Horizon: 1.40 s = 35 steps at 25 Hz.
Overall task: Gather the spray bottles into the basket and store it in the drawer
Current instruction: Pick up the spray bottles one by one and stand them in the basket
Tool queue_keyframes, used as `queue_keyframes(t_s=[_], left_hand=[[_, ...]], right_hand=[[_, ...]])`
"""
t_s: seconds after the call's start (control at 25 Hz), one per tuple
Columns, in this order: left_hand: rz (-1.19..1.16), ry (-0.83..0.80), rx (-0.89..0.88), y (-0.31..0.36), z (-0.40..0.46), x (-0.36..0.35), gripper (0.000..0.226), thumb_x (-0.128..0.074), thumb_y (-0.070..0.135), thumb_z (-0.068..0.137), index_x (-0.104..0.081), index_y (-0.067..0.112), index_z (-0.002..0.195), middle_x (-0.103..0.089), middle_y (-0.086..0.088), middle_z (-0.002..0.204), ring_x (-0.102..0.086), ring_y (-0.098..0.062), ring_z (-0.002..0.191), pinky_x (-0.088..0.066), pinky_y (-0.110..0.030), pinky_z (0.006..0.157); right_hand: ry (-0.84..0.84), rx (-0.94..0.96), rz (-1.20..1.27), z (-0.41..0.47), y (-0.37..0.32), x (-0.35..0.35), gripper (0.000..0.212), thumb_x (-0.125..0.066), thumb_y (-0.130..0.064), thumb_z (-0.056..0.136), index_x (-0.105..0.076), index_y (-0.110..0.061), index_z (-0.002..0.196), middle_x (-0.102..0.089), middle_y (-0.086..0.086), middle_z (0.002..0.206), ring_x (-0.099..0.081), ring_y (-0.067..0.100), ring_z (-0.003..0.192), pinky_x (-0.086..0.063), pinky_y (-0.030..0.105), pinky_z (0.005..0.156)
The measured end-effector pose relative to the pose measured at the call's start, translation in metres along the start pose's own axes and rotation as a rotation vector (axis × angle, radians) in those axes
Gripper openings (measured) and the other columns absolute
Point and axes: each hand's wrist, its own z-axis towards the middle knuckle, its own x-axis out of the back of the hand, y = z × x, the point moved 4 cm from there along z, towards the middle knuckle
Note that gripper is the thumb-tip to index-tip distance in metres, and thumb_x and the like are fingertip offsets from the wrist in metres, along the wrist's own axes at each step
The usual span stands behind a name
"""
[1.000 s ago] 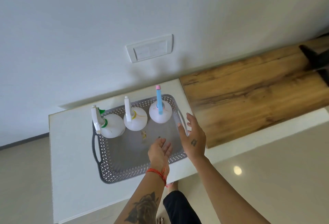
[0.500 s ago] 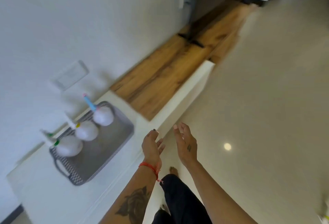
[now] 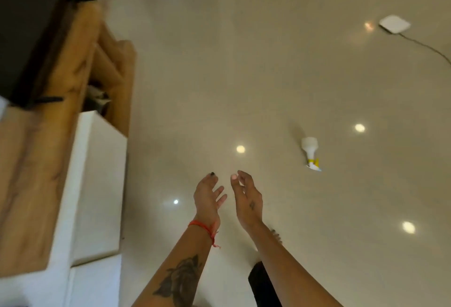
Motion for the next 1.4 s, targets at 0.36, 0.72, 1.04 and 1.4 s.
queue_keyframes(t_s=[0.36, 0.72, 1.04, 1.4], left_hand=[[0.279, -0.202, 0.128, -0.051, 0.034, -0.235, 0.034, -0.048, 0.026, 0.095, -0.052, 0.017, 0.127, -0.054, -0.006, 0.135, -0.054, -0.028, 0.114, -0.047, -0.038, 0.091], [0.535, -0.326, 0.200, -0.052, 0.112, -0.395, 0.038, -0.047, 0.022, 0.095, -0.049, 0.015, 0.132, -0.053, -0.007, 0.136, -0.054, -0.028, 0.117, -0.047, -0.039, 0.094], [0.748, -0.356, 0.212, -0.075, 0.241, -0.495, 0.038, -0.050, 0.019, 0.095, -0.049, 0.012, 0.132, -0.056, -0.007, 0.132, -0.055, -0.027, 0.115, -0.047, -0.042, 0.095], [1.171, -0.452, 0.004, -0.238, 0.411, -0.561, 0.039, -0.056, 0.028, 0.090, -0.053, 0.020, 0.129, -0.056, -0.002, 0.134, -0.052, -0.019, 0.120, -0.042, -0.040, 0.104]], right_hand=[[0.264, -0.146, 0.087, 0.123, 0.003, 0.188, 0.060, -0.039, -0.070, 0.077, -0.050, -0.033, 0.124, -0.059, -0.009, 0.126, -0.056, 0.010, 0.108, -0.042, 0.026, 0.088], [0.543, -0.377, 0.308, 0.249, 0.016, 0.267, 0.055, -0.048, -0.063, 0.082, -0.053, -0.028, 0.125, -0.062, -0.004, 0.115, -0.056, 0.013, 0.101, -0.045, 0.034, 0.092], [0.876, -0.755, 0.867, 0.363, 0.099, 0.301, 0.033, -0.049, -0.044, 0.092, -0.057, -0.019, 0.113, -0.059, 0.008, 0.117, -0.058, 0.028, 0.107, -0.049, 0.045, 0.089], [0.921, -1.004, 1.347, 0.504, 0.292, 0.282, 0.052, -0.052, -0.044, 0.091, -0.046, -0.012, 0.131, -0.050, 0.012, 0.130, -0.054, 0.032, 0.113, -0.050, 0.045, 0.085]])
